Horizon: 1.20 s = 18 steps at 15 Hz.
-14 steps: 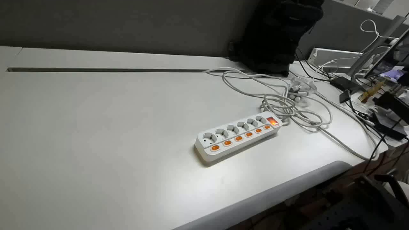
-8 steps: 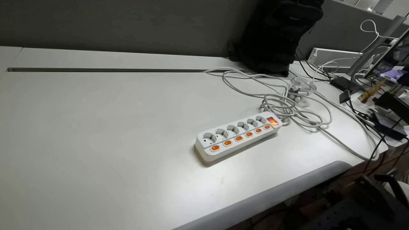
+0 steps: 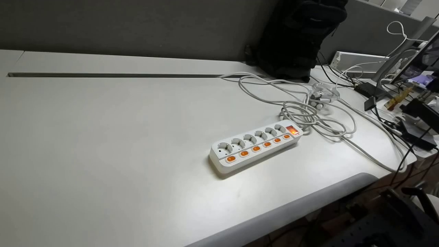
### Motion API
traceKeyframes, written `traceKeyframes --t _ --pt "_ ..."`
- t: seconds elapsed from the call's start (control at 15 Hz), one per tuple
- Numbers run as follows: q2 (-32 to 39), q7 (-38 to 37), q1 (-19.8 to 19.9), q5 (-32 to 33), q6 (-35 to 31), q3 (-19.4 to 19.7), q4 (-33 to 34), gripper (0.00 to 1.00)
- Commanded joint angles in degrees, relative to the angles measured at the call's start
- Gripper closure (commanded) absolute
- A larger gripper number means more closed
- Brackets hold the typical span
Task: Turn on the fourth switch
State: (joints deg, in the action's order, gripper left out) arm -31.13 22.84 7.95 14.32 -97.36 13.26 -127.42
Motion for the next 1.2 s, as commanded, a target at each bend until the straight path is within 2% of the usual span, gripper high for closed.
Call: traceKeyframes --t 0.0,0.47,0.93,1.13 --pt "0.2 -0.8 -0.6 0.5 -3.1 -0.1 -1.8 0.00" --pt "0.6 -2.4 -1.5 -0.3 -23.3 -1.0 -15.9 0.00" --pt "0.6 -6.4 0.7 1.3 -38.2 -2.5 -30.5 0.00" --pt "0.9 -6.3 1.5 1.3 -43.1 -2.7 -33.7 0.00"
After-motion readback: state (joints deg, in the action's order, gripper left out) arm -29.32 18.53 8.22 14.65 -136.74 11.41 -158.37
